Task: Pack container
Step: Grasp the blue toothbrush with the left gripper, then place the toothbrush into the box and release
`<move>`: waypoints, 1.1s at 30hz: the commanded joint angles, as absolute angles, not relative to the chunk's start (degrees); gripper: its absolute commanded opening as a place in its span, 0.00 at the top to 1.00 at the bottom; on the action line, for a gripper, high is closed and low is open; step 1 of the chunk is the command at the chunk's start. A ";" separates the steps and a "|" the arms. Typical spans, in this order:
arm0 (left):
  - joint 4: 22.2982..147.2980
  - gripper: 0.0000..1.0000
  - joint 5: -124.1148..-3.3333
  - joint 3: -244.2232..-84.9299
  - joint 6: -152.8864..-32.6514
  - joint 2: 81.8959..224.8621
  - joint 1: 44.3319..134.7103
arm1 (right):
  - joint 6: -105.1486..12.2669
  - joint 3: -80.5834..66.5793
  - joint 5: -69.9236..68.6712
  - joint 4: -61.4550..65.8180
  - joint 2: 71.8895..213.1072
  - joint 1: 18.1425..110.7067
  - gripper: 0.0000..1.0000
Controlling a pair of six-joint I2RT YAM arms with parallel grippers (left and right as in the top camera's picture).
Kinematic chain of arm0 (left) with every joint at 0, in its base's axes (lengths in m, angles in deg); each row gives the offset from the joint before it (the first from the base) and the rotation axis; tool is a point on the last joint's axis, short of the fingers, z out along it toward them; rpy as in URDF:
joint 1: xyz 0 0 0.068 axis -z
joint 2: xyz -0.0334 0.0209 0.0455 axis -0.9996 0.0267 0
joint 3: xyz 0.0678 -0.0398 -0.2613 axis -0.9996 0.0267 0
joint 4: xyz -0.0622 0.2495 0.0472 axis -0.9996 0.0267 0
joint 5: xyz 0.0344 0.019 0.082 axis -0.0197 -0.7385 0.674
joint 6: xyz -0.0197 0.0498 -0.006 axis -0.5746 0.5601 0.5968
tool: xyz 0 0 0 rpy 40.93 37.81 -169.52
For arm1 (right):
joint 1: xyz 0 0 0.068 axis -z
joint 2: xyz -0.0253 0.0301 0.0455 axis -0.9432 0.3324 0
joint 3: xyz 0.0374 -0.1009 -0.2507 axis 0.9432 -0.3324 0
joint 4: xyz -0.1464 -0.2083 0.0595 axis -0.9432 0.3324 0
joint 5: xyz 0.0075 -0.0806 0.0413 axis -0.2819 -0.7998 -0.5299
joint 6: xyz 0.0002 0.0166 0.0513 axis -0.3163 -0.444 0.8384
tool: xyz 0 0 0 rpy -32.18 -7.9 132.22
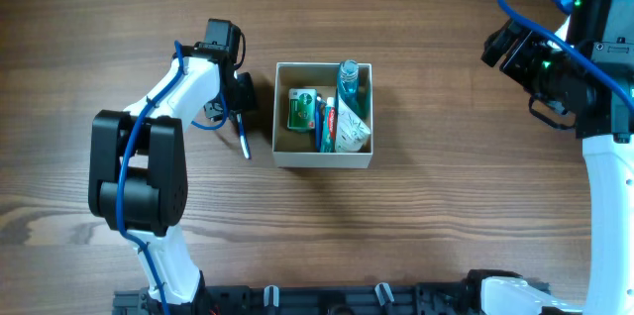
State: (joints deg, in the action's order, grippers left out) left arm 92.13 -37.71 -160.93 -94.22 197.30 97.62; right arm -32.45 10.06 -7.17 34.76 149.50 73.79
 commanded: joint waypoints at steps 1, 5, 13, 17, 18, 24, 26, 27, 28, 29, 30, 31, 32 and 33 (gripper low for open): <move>92.22 0.46 -37.58 -160.66 -92.71 199.68 97.29 | -31.69 11.00 -6.67 34.72 149.42 73.83 0.00; 92.17 0.47 -37.47 -160.66 -92.69 199.79 97.18 | -31.67 11.00 -6.67 34.72 149.42 73.83 0.00; 93.05 0.54 -36.49 -160.66 -91.21 199.88 97.18 | -31.67 11.00 -6.67 34.72 149.42 73.83 0.00; 93.68 0.67 -34.52 -160.66 -89.68 199.88 97.18 | -31.67 11.00 -6.67 34.72 149.42 73.83 0.00; 93.70 0.73 -34.52 -160.66 -89.65 199.88 97.18 | -31.67 11.00 -6.67 34.72 149.42 73.83 0.00; 96.09 0.96 -34.55 -161.58 -89.68 198.66 97.20 | -31.67 11.00 -6.67 34.72 149.42 73.83 0.00; 96.94 0.96 -34.55 -162.08 -89.68 196.84 97.20 | -31.64 11.00 -6.65 34.72 149.42 73.83 0.00; 97.20 0.96 -34.55 -162.28 -89.68 195.66 97.20 | -31.69 11.00 -6.67 34.72 149.42 73.83 0.00; 97.77 0.96 -34.55 -162.70 -89.70 193.80 97.20 | -31.67 11.00 -6.67 34.69 149.42 73.83 0.00; 98.62 0.96 -34.55 -163.24 -89.70 191.90 97.20 | -31.67 11.00 -6.67 34.72 149.42 73.83 0.00; 99.67 0.96 -34.57 -163.81 -89.72 190.13 97.20 | -31.69 11.00 -6.67 34.72 149.42 73.83 0.00; 101.14 0.96 -34.55 -164.55 -89.72 187.55 97.36 | -31.67 11.00 -6.67 34.72 149.42 73.83 0.00; 102.45 0.96 -34.55 -165.01 -89.72 184.95 97.55 | -31.69 11.00 -6.67 34.72 149.42 73.83 0.00; 103.91 0.96 -34.59 -165.10 -89.74 179.97 98.19 | -31.69 11.00 -6.65 34.72 149.42 73.83 0.00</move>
